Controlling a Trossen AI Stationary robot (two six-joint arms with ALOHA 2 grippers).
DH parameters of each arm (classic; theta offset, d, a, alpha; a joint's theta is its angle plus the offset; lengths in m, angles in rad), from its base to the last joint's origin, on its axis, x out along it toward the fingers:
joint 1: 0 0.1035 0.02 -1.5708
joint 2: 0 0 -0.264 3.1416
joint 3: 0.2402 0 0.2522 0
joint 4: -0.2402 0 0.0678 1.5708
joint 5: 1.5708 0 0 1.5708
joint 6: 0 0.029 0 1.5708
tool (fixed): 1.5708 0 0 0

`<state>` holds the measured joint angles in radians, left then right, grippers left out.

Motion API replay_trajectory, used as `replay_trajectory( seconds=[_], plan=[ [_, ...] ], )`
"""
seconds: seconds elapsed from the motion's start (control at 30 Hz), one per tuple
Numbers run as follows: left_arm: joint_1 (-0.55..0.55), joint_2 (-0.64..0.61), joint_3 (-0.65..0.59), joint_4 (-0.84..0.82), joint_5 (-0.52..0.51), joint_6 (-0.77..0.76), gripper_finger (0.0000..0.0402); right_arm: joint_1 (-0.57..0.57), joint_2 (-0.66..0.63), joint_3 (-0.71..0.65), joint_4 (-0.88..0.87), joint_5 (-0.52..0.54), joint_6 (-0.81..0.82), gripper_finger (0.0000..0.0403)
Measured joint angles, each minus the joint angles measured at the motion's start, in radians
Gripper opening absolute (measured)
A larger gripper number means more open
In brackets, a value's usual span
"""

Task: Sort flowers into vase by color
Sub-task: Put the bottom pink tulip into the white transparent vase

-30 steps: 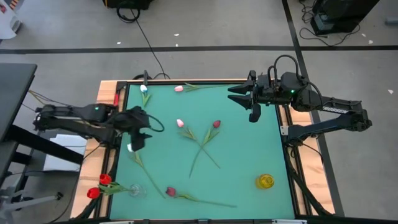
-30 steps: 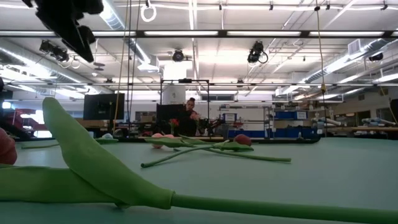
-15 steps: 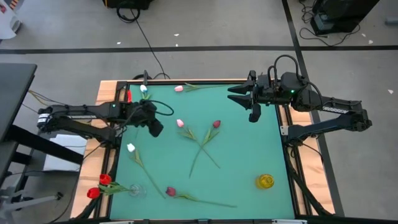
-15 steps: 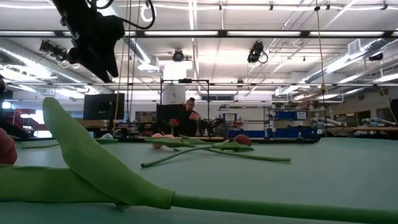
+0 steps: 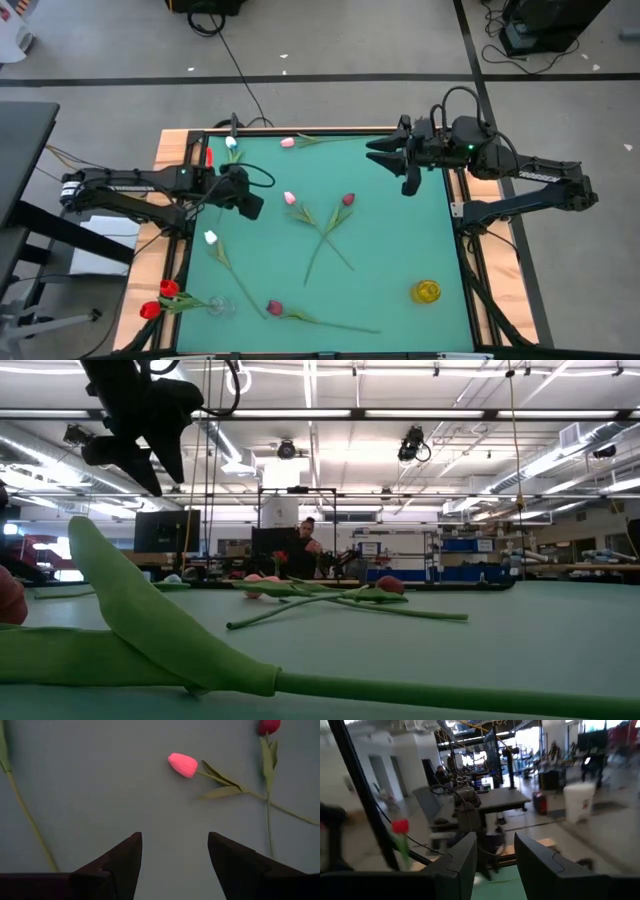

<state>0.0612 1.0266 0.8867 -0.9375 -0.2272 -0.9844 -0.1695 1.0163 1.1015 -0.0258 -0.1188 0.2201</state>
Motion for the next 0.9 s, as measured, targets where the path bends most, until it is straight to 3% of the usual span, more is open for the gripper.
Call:
replay_trajectory(
  seconds=[0.17, 0.43, 0.57, 0.77, 0.9],
  plan=[
    [0.001, 0.001, 0.000, 0.000, -0.008, -0.010, 0.0231, 0.007, 0.000, 0.000, 0.024, -0.035, 0.300, 0.0141],
    [0.030, 0.001, 0.000, 0.000, -0.044, -0.030, 0.0231, 0.020, 0.010, 0.002, 0.014, -0.055, 0.483, 0.0141],
    [-0.001, 0.009, 0.001, -0.051, -0.045, -0.125, 0.0231, 0.050, 0.058, 0.002, -0.068, -0.074, 0.502, 0.0140],
    [-0.092, 0.022, 0.001, -0.272, -0.045, -0.368, 0.0231, 0.083, 0.153, 0.001, -0.085, -0.080, 0.516, 0.0140],
    [-0.186, 0.020, 0.001, -0.300, 0.001, -0.491, 0.0231, 0.083, 0.179, 0.000, -0.081, -0.028, 0.557, 0.0140]
  ],
)
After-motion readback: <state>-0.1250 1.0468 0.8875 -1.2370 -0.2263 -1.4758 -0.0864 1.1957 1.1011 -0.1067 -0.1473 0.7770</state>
